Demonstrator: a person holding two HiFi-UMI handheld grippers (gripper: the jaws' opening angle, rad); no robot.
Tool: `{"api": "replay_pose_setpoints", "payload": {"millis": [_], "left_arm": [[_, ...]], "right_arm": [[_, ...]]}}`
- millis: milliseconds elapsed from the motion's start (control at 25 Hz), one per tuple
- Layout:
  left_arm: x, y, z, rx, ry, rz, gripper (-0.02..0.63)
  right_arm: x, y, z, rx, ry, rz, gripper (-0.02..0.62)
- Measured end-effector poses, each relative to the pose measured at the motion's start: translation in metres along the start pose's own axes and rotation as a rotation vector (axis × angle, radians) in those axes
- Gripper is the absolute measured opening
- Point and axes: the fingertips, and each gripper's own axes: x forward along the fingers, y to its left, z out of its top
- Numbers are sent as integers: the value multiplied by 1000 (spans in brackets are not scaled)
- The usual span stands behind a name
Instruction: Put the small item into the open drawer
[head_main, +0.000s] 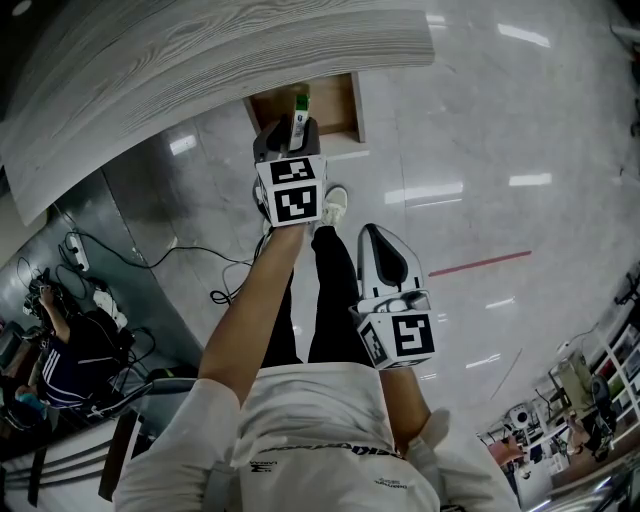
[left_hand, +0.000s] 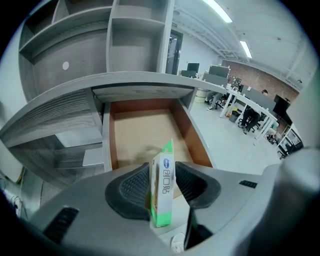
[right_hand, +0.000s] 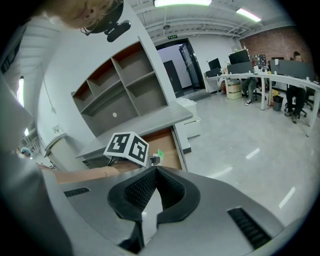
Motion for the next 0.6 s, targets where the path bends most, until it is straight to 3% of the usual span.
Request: {"api": "replay_pose_setpoints", "payload": {"millis": [600], "left_arm": [[-25,-5,8,15,-46,-5,132]], "right_arm": [[-14,9,8,-14,-37,-22,32]]}}
